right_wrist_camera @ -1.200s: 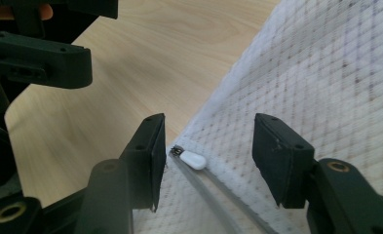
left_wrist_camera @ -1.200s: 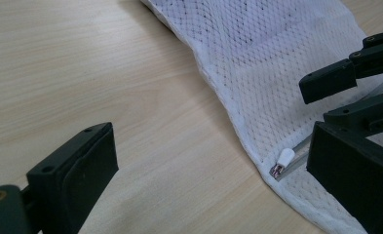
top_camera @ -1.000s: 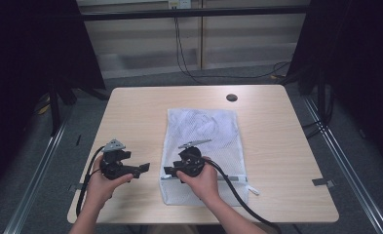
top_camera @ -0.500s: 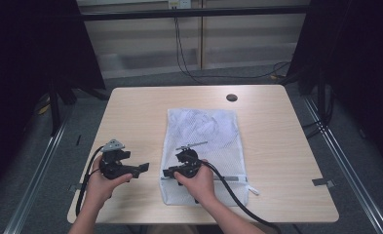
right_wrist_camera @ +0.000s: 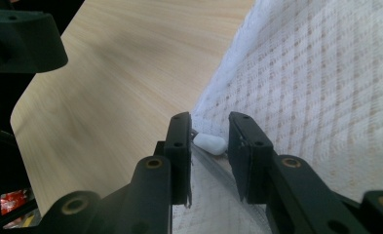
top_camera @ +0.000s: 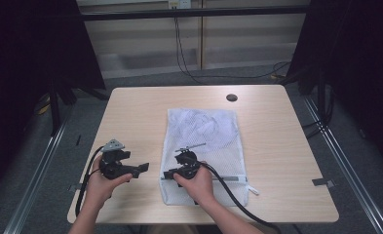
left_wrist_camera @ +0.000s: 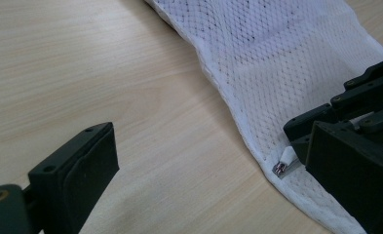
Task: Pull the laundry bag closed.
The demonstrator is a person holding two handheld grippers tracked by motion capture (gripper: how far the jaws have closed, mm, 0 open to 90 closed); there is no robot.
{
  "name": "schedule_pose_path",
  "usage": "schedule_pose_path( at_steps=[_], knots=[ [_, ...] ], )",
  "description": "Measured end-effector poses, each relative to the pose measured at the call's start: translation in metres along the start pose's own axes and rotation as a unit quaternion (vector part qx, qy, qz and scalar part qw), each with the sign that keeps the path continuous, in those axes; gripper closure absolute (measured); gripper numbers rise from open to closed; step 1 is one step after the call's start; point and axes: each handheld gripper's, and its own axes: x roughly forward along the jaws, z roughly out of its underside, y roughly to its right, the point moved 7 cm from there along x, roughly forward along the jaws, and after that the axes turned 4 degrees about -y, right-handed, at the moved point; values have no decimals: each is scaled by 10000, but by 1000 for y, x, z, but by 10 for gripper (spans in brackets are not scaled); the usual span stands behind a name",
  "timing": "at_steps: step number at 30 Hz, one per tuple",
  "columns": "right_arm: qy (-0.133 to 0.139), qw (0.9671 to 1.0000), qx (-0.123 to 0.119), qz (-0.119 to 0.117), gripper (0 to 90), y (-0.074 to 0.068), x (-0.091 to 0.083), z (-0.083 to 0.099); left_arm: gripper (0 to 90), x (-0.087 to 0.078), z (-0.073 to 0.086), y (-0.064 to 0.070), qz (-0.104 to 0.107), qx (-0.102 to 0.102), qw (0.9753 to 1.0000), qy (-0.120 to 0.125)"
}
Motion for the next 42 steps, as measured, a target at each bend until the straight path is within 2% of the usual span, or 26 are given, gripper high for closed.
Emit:
schedule_pose_path(
  at_steps=[5,12,30,33,36,42],
  knots=[
    [39,9999,116,-89,705,-2,3,2,46,-1,0,-1,-6,-21,10000,23],
    [163,9994,189,-236,732,-6,-1,-2,46,-1,0,-1,7,-11,10000,11],
    [-28,9989,352,-325,832,-9,12,1,48,0,1,-1,7,-26,10000,-7],
    [-52,9992,281,-280,858,-7,13,1,48,0,1,-1,4,-37,10000,-12],
    [-126,9990,339,-249,873,-7,12,1,48,1,2,0,49,-28,10000,-47],
    [-52,9985,415,-355,875,-7,7,-2,48,0,2,1,102,-61,9999,-47]
  ],
)
